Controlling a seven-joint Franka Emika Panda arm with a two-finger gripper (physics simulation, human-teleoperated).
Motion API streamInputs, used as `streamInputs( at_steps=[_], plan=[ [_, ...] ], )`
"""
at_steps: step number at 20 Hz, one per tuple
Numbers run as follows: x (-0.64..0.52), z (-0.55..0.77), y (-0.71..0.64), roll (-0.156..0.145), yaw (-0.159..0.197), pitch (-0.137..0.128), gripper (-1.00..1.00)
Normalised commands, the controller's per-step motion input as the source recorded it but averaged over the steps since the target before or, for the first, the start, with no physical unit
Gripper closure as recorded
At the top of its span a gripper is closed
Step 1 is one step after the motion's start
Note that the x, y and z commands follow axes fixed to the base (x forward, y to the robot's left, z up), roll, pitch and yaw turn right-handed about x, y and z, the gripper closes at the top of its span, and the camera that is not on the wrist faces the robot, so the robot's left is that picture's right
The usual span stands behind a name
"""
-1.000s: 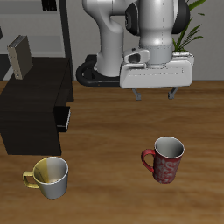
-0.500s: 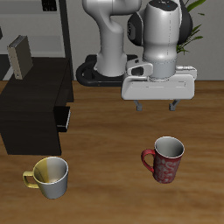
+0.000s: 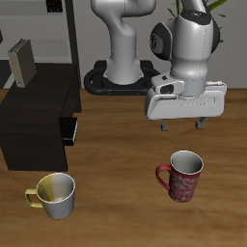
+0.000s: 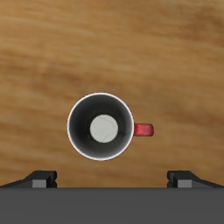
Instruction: Yellow book upright top shelf and black book top region shelf and red mug top shelf
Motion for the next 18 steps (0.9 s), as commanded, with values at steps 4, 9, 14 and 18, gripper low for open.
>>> streamInputs(
  at_steps=[4,9,14,18],
  plan=[
    [0.07,0.08,-0.12,0.013,-0.155,-0.006,-1.00],
    [0.12,0.09,-0.24,0.021,-0.191,-0.047,-1.00],
    [0.15,-0.18,-0.18,0.020,-0.095,0.030,-1.00],
    [0.11,-0.41,-0.13,0.001,-0.035,0.039,-1.00]
  ],
)
